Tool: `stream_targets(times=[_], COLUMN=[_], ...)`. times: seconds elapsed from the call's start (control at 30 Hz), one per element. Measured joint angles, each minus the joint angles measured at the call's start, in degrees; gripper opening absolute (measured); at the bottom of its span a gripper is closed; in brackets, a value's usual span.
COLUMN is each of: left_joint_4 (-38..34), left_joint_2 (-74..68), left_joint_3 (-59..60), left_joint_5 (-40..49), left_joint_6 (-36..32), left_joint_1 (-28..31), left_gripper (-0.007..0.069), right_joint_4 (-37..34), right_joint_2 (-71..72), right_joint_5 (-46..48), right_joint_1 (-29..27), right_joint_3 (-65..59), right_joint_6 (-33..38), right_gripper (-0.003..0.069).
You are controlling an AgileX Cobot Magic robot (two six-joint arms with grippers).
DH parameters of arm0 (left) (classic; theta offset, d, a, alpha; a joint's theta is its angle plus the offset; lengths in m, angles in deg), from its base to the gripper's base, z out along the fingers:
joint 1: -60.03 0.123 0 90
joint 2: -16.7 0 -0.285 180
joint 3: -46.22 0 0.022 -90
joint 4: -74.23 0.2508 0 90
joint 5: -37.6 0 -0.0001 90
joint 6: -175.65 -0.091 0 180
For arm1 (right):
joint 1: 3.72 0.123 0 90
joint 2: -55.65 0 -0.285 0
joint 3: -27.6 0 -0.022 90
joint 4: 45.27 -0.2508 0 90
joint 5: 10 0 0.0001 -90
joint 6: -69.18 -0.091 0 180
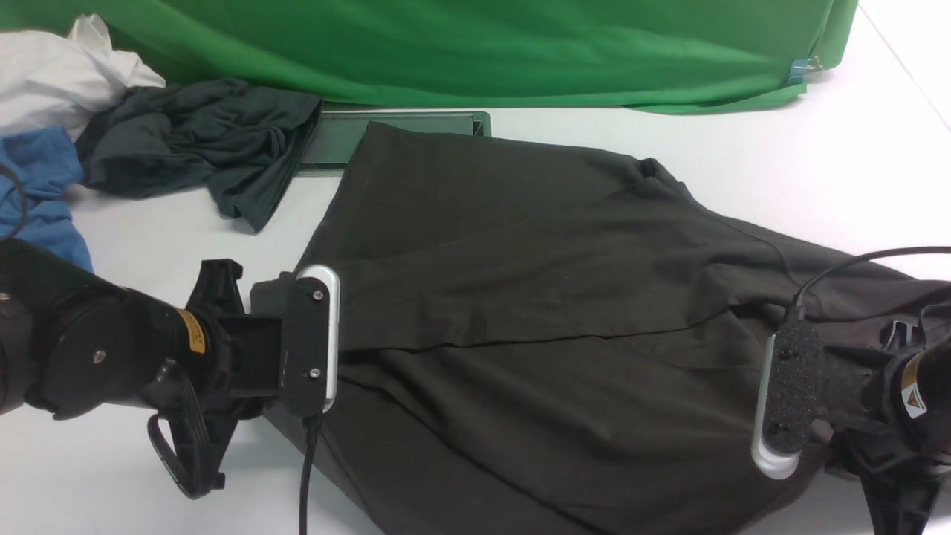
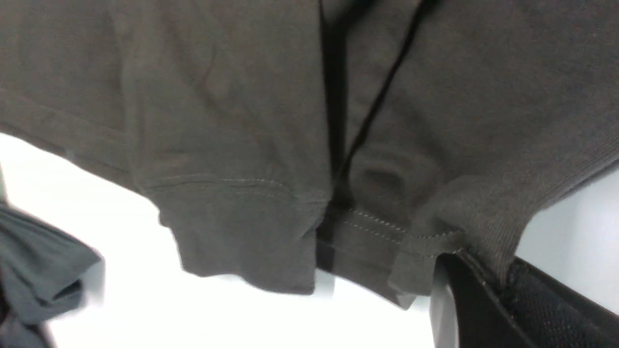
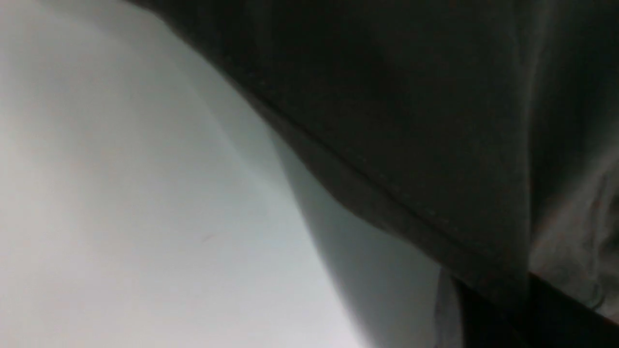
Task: Fold a long-sleeved shirt on a white desktop.
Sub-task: 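Fold the black garment in half by bringing its near edge over to the far edge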
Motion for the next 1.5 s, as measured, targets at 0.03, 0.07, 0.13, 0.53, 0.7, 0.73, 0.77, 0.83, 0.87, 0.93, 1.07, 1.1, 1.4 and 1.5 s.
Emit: stream_targets(times=[0.03, 0.07, 0.13, 0.53, 0.7, 0.73, 0.77, 0.83, 0.87, 0.93, 1.07, 1.1, 1.4, 1.5], left_joint_4=[0.8, 2.0, 3.7, 3.4, 3.4, 3.2, 3.0, 2.7, 2.2, 0.4, -3.1, -3.8, -4.5, -4.7], left_joint_2=[0.1, 0.3, 0.3, -7.3, -13.8, -16.7, -18.0, -20.3, -21.6, -24.3, -28.1, -28.9, -34.1, -34.8], left_joint_3=[-0.3, -1.2, -3.5, -20.4, -28.1, -31.4, -33.5, -36.7, -38.5, -41.6, -45.9, -46.7, -51.0, -52.6], left_joint_5=[0.6, 1.5, 3.1, 2.2, 2.3, 2.7, 3.1, 3.8, 4.2, 4.6, 4.8, 4.8, 5.0, 4.5], left_joint_6=[0.1, 0.8, 2.1, 1.3, -0.4, -0.4, -0.4, -0.3, -0.3, -0.3, -1.2, -1.6, -1.4, -0.7], left_joint_1=[0.0, 0.0, 0.0, 4.7, 5.5, 5.7, 5.8, 6.2, 6.6, 7.7, 10.1, 10.5, 11.2, 11.3], left_gripper=[0.0041, 0.0041, 0.0041, 0.0041, 0.0041, 0.0041, 0.0041, 0.0041, 0.0041, 0.0041, 0.0041, 0.0041, 0.0041, 0.0041], right_joint_4=[0.2, 0.3, 0.4, -0.4, -1.3, -2.1, -2.5, -3.1, -3.3, -3.6, -4.2, -4.6, -7.0, -8.3], right_joint_2=[0.0, 0.0, 0.0, -4.0, -8.7, -10.8, -11.7, -13.1, -14.0, -15.3, -17.7, -18.6, -24.7, -25.6], right_joint_5=[-0.7, -1.5, -3.5, -7.4, -7.5, -7.3, -7.0, -6.2, -5.5, -4.9, -4.4, -4.2, -1.4, -1.3], right_joint_1=[-0.1, -0.2, -1.3, -12.6, -14.9, -15.8, -16.1, -16.5, -16.7, -17.1, -18.1, -18.4, -21.6, -22.4], right_joint_3=[0.0, 0.0, 0.1, 4.2, 9.0, 11.3, 12.4, 14.6, 16.1, 18.3, 22.7, 23.9, 32.4, 34.2], right_joint_6=[-0.2, -0.3, -0.6, 1.4, 1.7, 2.9, 3.5, 4.9, 6.0, 7.2, 9.3, 9.7, 10.8, 12.7], right_gripper=[0.004, 0.004, 0.004, 0.004, 0.0039, 0.0039, 0.0039, 0.0039, 0.0039, 0.0039, 0.0039, 0.0039, 0.0039, 0.0039])
